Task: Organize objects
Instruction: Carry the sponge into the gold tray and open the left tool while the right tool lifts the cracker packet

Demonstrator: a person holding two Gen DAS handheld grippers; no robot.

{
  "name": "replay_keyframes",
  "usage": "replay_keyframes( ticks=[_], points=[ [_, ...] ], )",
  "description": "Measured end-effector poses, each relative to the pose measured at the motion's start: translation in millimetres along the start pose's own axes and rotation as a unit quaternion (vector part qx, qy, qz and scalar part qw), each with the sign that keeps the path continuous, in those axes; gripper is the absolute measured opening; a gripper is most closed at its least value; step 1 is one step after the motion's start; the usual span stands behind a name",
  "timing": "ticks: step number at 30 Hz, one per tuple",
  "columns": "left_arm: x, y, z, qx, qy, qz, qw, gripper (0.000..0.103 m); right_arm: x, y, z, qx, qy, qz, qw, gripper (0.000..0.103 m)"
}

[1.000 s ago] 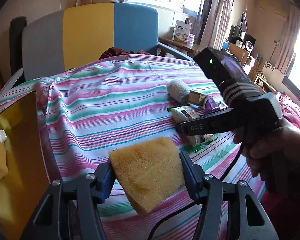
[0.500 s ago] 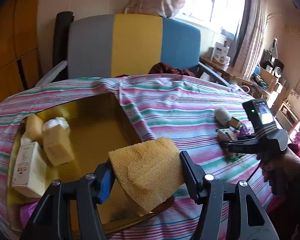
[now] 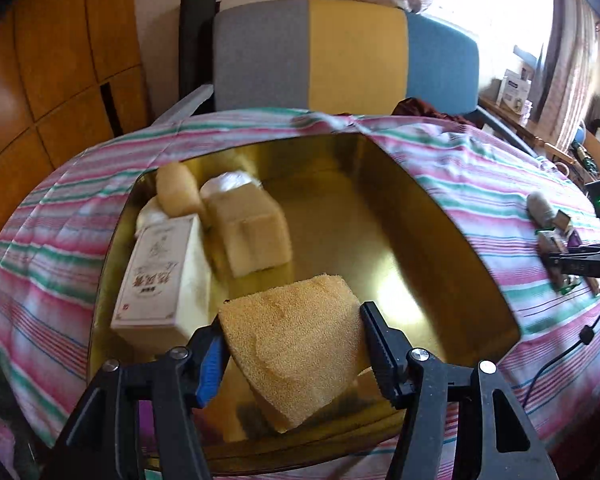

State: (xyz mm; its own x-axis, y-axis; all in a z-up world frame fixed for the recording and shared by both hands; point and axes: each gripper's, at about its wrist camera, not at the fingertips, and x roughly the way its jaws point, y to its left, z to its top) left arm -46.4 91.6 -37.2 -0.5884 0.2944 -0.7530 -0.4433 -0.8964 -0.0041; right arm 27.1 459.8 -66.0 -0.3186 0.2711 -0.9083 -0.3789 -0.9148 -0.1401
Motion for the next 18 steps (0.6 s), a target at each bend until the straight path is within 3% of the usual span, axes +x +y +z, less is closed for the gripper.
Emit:
replay_keyframes(
  ticks=[8,18],
  points=[
    [12.2,42.5,-21.1,-0.033,0.042,0.019,0.9984,0.064,1.7,3.4,1.6,-0.005,0.001,-0.006,1.000,0.040],
    [2.8,50.6,-28.8,-0.048,0.030,0.009,0.9984,0.073,-0.6,8.0,-0.8,-0.005,0.001,-0.009,1.000,0.040]
  ],
)
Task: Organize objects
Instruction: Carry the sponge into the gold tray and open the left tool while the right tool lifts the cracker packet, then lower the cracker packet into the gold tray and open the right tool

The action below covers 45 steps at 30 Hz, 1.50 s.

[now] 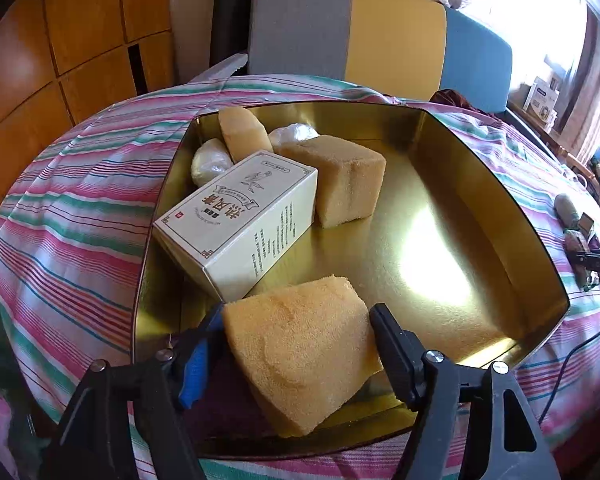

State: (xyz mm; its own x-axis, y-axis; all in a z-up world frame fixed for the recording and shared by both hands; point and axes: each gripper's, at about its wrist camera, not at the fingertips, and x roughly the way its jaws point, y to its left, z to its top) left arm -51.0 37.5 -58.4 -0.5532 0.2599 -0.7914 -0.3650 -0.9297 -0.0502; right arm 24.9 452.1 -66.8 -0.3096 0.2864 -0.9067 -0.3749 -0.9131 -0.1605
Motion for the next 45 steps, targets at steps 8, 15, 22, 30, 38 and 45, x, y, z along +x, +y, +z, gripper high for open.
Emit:
replay_keyframes(
  ticks=[8,15,22,30,38,45],
  points=[
    [-28.0,11.8,-1.9,-0.012,-0.027,0.002,0.9996,0.075,-7.9,3.1,1.6,0.012,0.000,0.009,1.000,0.039],
    [-34.8,19.1,0.1,-0.014,-0.041,0.002,0.9991,0.083,-78.9,53.7,15.3,0.002,-0.076,0.094,0.993,0.039],
    [-56.5,44.1,5.0,-0.058,-0.084,0.025,0.9944,0.083,-133.6,166.1,25.3,-0.093,-0.093,0.208,0.969,0.039],
    [-62.9,78.1,2.9,-0.107,-0.089,0.053,0.9889,0.083,-102.6,280.9,27.5,-0.144,-0.008,0.233,0.962,0.039],
    [-60.2,84.4,-0.3,-0.112,-0.088,0.057,0.9882,0.083,-63.6,333.6,22.2,-0.131,0.047,0.238,0.961,0.046],
    [-57.6,81.5,-2.5,-0.109,-0.084,0.062,0.9886,0.084,-72.5,342.6,11.0,-0.139,0.039,0.263,0.954,0.047]
  ],
)
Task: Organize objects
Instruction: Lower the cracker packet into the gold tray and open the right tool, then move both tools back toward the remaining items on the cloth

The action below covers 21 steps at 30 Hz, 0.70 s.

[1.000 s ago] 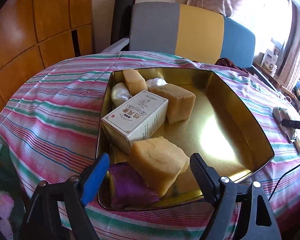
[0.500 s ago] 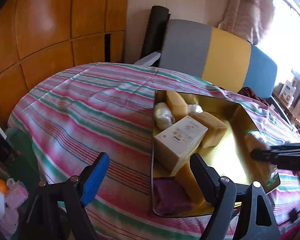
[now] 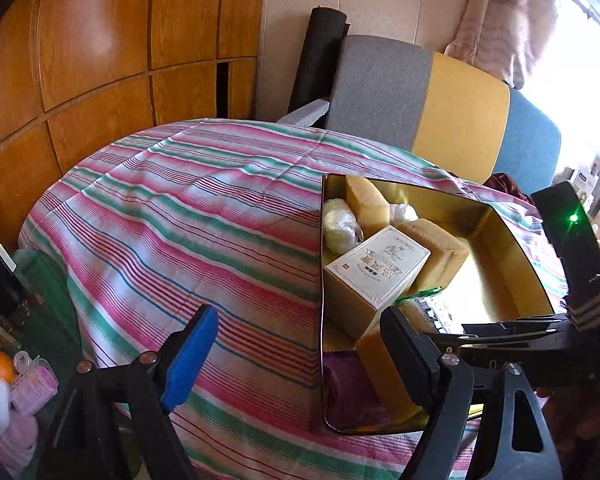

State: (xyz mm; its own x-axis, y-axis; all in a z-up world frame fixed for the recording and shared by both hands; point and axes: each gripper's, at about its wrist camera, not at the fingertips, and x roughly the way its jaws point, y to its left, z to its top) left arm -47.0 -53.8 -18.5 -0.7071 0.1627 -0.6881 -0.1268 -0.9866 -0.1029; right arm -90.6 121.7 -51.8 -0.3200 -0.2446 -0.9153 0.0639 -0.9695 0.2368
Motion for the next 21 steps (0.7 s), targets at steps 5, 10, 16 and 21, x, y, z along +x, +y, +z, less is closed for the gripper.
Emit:
replay_keyframes(
  ticks=[5,10,16,21],
  points=[
    [-3.8,-5.4,-0.7,0.009,-0.005,0.004,0.9999,0.085,-22.2,-7.9,-5.8,0.006,-0.043,0.003,0.999,0.047],
    [-10.9,-12.9,0.2,0.021,-0.019,0.009,0.9996,0.085,-41.6,-11.9,-11.2,0.003,-0.078,-0.011,0.997,0.047],
    [-21.0,-24.5,0.3,0.042,-0.033,0.008,0.9985,0.085,-65.5,-19.0,-22.0,-0.008,-0.115,-0.033,0.993,0.047],
    [-28.4,-36.5,-0.3,0.057,-0.041,0.002,0.9975,0.085,-87.1,-32.6,-38.0,-0.017,-0.142,-0.063,0.988,0.047]
  ],
)
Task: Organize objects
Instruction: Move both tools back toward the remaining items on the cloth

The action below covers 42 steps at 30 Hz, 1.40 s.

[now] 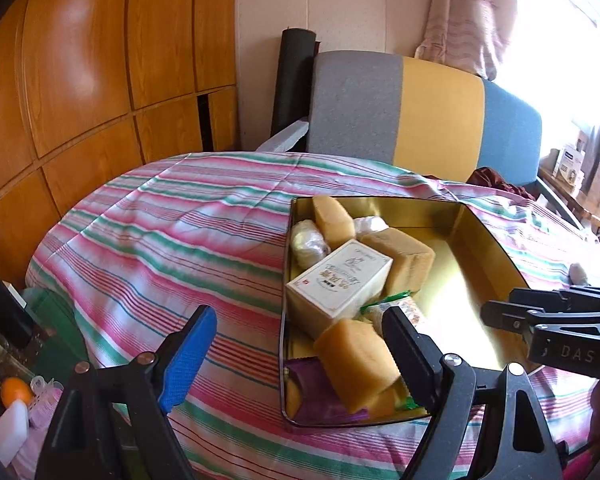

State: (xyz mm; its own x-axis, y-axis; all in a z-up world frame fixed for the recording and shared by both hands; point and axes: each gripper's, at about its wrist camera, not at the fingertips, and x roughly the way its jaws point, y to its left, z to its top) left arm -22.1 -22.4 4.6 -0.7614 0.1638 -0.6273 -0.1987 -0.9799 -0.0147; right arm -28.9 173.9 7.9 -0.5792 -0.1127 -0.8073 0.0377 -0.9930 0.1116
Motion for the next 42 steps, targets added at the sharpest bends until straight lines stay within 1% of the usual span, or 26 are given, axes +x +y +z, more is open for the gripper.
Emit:
replay_keyframes(
  ticks=[7,14,18,22,24,26,29,30,32,34,35,36,38,40,42],
  points=[
    [-6.4,-21.4,1.6,0.023,-0.003,-0.015,0.9996,0.085,-23.3,-45.0,-12.5,0.027,-0.019,-0.037,0.999,0.047],
    [-9.3,-47.7,1.3,0.049,-0.002,-0.034,0.9982,0.085,-44.9,-108.6,-27.8,0.065,-0.021,-0.085,0.994,0.047],
    [-10.5,-65.5,1.9,0.068,-0.002,-0.052,0.9963,0.085,-60.3,-156.8,-38.0,0.099,-0.018,-0.120,0.988,0.047],
    [-11.8,-84.5,5.0,0.091,-0.002,-0.073,0.9932,0.085,-81.8,-213.0,-48.9,0.140,-0.021,-0.173,0.975,0.047],
    [-12.7,-95.9,6.3,0.103,-0.005,-0.080,0.9914,0.085,-94.4,-247.5,-56.7,0.177,-0.024,-0.196,0.964,0.047],
    [-12.5,-105.6,7.8,0.111,-0.005,-0.088,0.9899,0.085,-107.6,-283.9,-67.3,0.227,-0.032,-0.221,0.948,0.047],
    [-12.8,-121.7,11.6,0.121,-0.002,-0.106,0.9870,0.085,-124.3,-335.3,-90.9,0.298,-0.048,-0.269,0.915,0.047],
    [-13.4,-126.6,12.9,0.123,-0.003,-0.110,0.9863,0.085,-128.3,-350.4,-102.0,0.326,-0.051,-0.279,0.902,0.047],
    [-14.0,-136.8,15.8,0.126,-0.003,-0.120,0.9848,0.085,-131.8,-374.1,-127.4,0.390,-0.059,-0.274,0.877,0.047],
    [-13.8,-151.4,18.2,0.136,-0.003,-0.132,0.9819,0.085,-135.0,-393.8,-148.3,0.462,-0.056,-0.243,0.851,0.047],
    [-13.4,-159.1,19.2,0.143,-0.003,-0.135,0.9805,0.085,-139.5,-400.1,-155.8,0.488,-0.072,-0.226,0.840,0.047],
    [-12.8,-168.0,20.0,0.151,-0.003,-0.140,0.9786,0.085,-143.6,-403.8,-160.0,0.500,-0.081,-0.222,0.833,0.047],
    [-12.5,-185.2,21.4,0.164,-0.004,-0.151,0.9747,0.085,-146.2,-406.3,-164.4,0.509,-0.083,-0.224,0.827,0.047],
    [-11.4,-206.9,22.4,0.183,-0.005,-0.168,0.9687,0.085,-142.8,-406.1,-165.1,0.515,-0.082,-0.206,0.828,0.047],
    [-9.7,-228.4,22.3,0.199,-0.005,-0.182,0.9629,0.085,-139.7,-403.3,-161.7,0.509,-0.077,-0.202,0.833,0.047]
  ],
)
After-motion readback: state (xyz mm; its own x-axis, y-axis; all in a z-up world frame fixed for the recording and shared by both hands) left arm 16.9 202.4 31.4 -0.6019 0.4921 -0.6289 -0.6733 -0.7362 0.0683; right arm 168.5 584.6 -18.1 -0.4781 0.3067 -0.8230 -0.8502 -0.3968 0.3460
